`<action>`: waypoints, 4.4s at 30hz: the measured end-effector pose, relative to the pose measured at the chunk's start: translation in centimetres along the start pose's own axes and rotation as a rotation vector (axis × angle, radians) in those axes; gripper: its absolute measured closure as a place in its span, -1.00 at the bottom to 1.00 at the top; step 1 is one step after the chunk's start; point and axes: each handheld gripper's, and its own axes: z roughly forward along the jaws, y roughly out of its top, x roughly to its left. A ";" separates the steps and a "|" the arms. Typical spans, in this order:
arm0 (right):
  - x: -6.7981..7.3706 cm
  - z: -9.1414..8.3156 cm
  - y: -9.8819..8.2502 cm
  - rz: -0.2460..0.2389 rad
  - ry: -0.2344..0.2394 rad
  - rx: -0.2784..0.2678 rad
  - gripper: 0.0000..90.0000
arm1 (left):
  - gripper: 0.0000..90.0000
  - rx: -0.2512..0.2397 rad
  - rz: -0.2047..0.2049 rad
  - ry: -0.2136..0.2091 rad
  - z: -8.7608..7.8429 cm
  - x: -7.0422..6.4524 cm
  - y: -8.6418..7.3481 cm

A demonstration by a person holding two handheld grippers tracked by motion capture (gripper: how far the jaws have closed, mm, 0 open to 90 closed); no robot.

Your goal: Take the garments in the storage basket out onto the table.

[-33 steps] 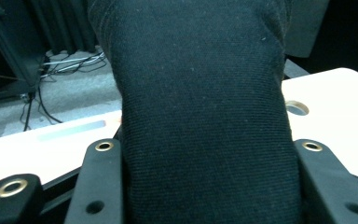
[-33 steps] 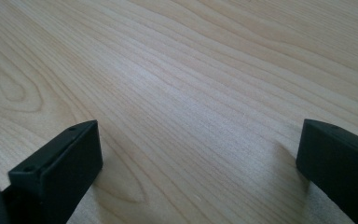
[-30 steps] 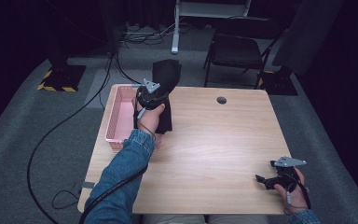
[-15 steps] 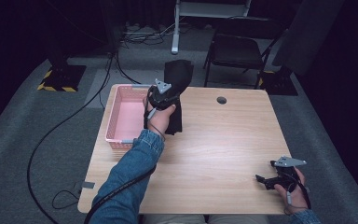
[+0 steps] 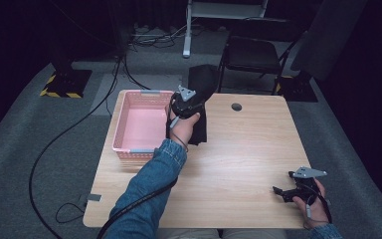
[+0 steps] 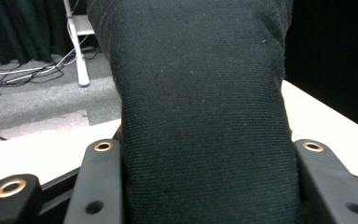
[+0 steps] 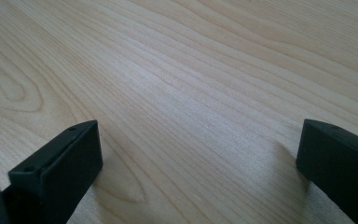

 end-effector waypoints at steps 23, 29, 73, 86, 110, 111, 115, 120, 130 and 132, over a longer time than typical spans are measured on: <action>0.0 0.0 0.0 0.001 -0.001 0.001 -1.00 | 0.09 -0.002 0.026 -0.058 2.2 -4.9 -0.6; 0.0 0.0 0.0 0.000 -0.001 0.000 -1.00 | 0.08 0.002 0.010 -0.059 3.0 -5.6 -1.4; 0.0 0.0 0.0 -0.001 0.000 0.001 -1.00 | 0.07 0.100 0.001 -0.084 5.9 -7.2 -6.3; 0.0 0.0 0.0 0.000 0.000 0.000 -1.00 | 0.07 0.129 -0.006 -0.090 6.5 -7.4 -7.2; 0.0 0.0 0.0 0.000 0.000 0.000 -1.00 | -0.50 0.121 -0.016 -0.117 6.3 -7.7 -6.6; 0.0 0.0 0.0 0.000 0.000 0.000 -1.00 | -0.50 0.118 -0.008 -0.117 6.2 -7.8 -6.5; 0.0 0.0 0.0 0.000 0.000 0.000 -1.00 | -0.50 0.106 0.008 -0.124 5.8 -8.0 -6.2; 0.0 0.0 0.0 0.000 0.000 0.000 -1.00 | -0.50 0.090 0.019 -0.129 5.1 -8.0 -5.8; 0.0 0.0 0.0 -0.001 0.000 0.000 -1.00 | -0.51 0.070 0.020 -0.119 3.0 -6.7 -5.3; 0.0 0.0 0.0 -0.001 0.000 0.000 -1.00 | -0.51 0.065 0.019 -0.116 2.5 -6.4 -5.2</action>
